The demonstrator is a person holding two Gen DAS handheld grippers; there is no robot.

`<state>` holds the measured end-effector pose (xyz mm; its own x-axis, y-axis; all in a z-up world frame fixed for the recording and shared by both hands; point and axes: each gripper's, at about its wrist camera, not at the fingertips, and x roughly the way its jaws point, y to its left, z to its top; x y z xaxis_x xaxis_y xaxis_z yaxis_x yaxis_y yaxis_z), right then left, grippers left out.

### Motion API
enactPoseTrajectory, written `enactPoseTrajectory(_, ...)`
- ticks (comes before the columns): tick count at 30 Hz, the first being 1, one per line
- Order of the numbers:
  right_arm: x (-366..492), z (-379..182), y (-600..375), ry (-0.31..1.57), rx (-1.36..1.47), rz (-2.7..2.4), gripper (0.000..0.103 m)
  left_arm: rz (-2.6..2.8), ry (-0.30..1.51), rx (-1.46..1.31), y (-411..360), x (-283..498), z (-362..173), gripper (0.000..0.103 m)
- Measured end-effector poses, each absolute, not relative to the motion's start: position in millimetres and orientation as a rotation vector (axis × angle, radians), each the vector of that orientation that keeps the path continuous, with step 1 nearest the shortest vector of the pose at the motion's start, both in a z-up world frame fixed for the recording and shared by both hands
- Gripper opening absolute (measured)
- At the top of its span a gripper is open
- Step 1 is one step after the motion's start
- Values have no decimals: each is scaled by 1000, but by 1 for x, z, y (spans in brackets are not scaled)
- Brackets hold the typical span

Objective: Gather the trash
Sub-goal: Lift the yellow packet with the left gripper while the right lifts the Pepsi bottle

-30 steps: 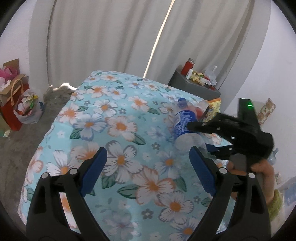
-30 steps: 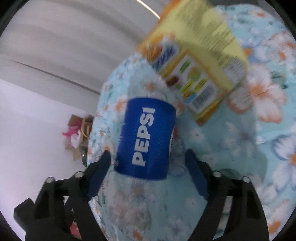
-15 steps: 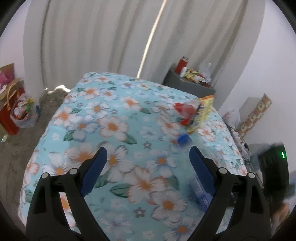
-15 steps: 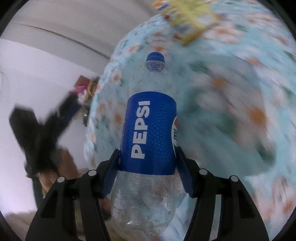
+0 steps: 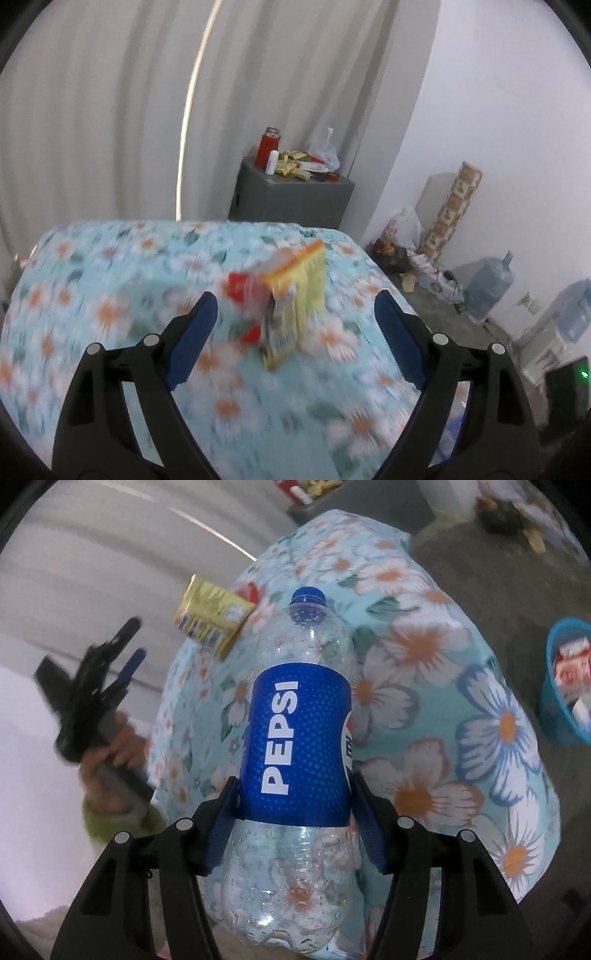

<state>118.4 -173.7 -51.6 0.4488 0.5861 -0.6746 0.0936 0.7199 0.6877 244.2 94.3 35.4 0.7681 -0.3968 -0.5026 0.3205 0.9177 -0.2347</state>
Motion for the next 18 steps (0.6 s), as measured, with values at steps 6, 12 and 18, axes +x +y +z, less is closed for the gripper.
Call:
enactPoseTrajectory(6, 115, -57, -194, 1082, 761, 353, 59, -382, 659, -7, 66, 289, 15, 38)
enactPoseTrajectory(12, 116, -56, -185, 1074, 750, 348, 59, -413, 611, 34, 64, 255, 23, 9)
enactPoseTrajectory(18, 112, -56, -183, 1069, 755, 343, 59, -476, 662, 70, 67, 178, 46, 7)
